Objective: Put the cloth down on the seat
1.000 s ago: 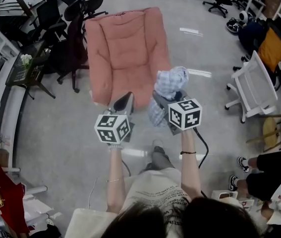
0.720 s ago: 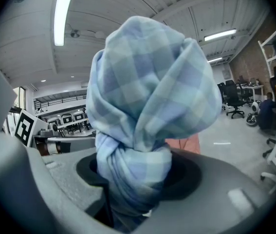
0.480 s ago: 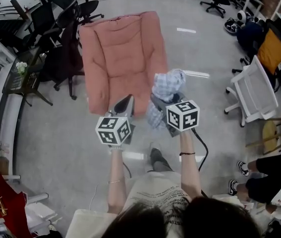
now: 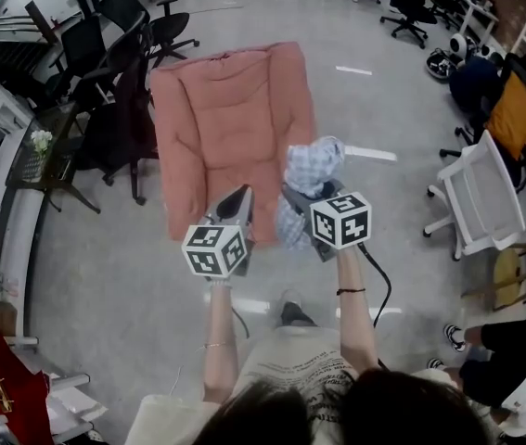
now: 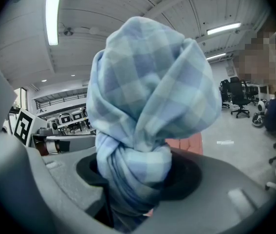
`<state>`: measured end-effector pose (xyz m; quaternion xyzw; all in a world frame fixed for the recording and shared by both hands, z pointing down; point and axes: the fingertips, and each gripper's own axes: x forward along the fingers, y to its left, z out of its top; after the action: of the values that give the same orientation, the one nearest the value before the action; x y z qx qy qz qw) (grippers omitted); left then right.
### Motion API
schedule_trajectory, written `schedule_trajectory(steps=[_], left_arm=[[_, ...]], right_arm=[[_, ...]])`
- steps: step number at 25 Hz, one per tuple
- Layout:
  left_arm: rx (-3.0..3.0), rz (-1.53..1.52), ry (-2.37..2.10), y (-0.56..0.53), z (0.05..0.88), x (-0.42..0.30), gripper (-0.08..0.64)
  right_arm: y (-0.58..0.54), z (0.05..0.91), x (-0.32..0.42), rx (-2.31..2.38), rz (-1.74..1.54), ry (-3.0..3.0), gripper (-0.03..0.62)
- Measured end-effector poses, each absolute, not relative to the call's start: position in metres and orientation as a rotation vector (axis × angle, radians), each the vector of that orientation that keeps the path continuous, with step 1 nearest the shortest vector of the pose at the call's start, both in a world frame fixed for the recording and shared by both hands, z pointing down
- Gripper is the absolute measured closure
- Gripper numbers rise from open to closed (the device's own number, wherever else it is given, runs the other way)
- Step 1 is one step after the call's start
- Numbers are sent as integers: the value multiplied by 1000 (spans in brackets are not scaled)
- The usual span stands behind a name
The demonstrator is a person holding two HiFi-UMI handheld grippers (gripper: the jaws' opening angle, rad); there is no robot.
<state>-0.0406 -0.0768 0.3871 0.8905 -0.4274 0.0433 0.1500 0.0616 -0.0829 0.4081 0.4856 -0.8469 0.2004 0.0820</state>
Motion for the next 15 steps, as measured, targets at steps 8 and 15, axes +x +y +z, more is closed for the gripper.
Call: schedule_trajectory(steps=[8,15], left_arm=[[2536,107,-1268,-121,384,-34,555],[2519,134,-1289,-149,393,-42,555]], right_arm=[[-131,409,68,1393,593,-2540,334],[-162,415,61,1367,609,-2546,334]])
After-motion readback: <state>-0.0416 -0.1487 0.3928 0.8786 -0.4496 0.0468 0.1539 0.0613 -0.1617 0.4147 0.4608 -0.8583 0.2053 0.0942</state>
